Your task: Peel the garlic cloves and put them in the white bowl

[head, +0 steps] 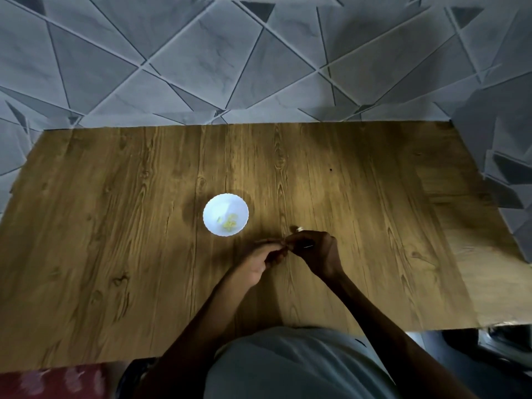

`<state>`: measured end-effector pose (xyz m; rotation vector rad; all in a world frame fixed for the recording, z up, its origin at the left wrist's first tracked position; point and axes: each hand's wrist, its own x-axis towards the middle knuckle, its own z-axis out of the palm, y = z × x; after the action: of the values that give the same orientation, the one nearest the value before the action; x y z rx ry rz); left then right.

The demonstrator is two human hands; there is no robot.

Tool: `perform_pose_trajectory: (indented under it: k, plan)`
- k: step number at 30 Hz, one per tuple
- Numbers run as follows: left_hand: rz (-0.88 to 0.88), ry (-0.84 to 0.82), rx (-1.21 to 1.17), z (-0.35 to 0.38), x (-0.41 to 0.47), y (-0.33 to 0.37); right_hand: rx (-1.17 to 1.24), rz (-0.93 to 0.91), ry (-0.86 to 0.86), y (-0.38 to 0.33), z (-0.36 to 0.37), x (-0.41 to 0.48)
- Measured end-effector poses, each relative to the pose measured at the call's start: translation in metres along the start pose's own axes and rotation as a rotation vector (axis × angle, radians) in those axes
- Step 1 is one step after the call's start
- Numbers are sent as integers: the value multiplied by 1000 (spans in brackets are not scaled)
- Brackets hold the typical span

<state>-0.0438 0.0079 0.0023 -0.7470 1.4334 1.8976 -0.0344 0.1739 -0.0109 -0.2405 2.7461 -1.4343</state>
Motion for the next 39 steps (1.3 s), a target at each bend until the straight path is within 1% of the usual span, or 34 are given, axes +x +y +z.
perform_pose_trajectory:
  k: [3, 8, 10, 14, 16, 18, 23, 30, 34, 36, 38, 39]
  plan:
    - [13, 1, 53, -4, -3, -3, -3, -21, -32, 0, 3, -5]
    - [150, 12, 322, -11, -6, -9, -93, -19, -51, -2, 7, -12]
    - [273, 58, 533, -15, -2, -14, -150, 16, -55, 0, 10, -13]
    - [504, 259, 1098, -35, 4, -30, -324, 155, -112, 7, 14, -16]
    - [575, 292, 1362, -43, 0, -35, -405, 177, -139, 9, 16, -18]
    - [593, 283, 1486, -48, -2, -38, -458, 181, -162, 8, 17, -19]
    - [555, 281, 1492, -50, 1, -44, -593, 185, -232, -2, 19, -11]
    - [546, 278, 1495, -51, 0, -44, -691, 237, -258, -9, 23, 1]
    - [572, 287, 1457, -48, 0, -42, -648, 298, -182, -10, 26, 7]
    - [601, 266, 1337, -46, -1, -39, -612, 327, -185, -10, 22, 9]
    - [571, 196, 1071, -42, 0, -32, -488, 309, -226, -11, 14, 9]
    - [529, 148, 942, -39, -1, -29, -377, 283, -231, -12, 10, 6]
